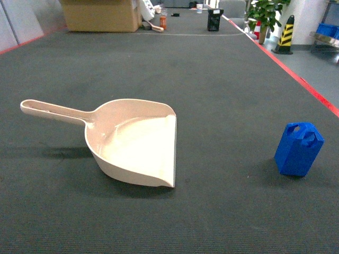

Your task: Place part in tray to right shelf

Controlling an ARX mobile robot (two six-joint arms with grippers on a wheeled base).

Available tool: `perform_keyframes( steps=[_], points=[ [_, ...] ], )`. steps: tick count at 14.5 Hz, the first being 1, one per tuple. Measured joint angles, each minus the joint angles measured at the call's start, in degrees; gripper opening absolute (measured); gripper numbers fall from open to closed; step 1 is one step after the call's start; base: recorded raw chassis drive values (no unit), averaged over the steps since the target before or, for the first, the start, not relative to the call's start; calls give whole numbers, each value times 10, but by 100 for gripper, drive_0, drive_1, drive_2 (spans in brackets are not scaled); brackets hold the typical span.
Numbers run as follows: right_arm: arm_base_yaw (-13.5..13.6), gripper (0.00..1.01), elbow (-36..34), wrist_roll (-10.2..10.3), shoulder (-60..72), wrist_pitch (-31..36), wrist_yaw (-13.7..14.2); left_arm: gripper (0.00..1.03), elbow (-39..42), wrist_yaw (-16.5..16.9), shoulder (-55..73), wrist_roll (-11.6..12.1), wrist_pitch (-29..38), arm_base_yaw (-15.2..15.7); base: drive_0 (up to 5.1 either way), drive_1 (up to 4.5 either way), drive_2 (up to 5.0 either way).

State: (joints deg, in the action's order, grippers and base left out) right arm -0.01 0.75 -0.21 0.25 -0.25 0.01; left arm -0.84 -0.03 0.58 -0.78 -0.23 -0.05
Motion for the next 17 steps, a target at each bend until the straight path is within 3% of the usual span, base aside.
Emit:
perform_keyframes(
  steps=[17],
  points=[
    [0,98,0,0,0,0,0,98,-1,-7,2,-1,-12,-3,0,0,0]
  ],
)
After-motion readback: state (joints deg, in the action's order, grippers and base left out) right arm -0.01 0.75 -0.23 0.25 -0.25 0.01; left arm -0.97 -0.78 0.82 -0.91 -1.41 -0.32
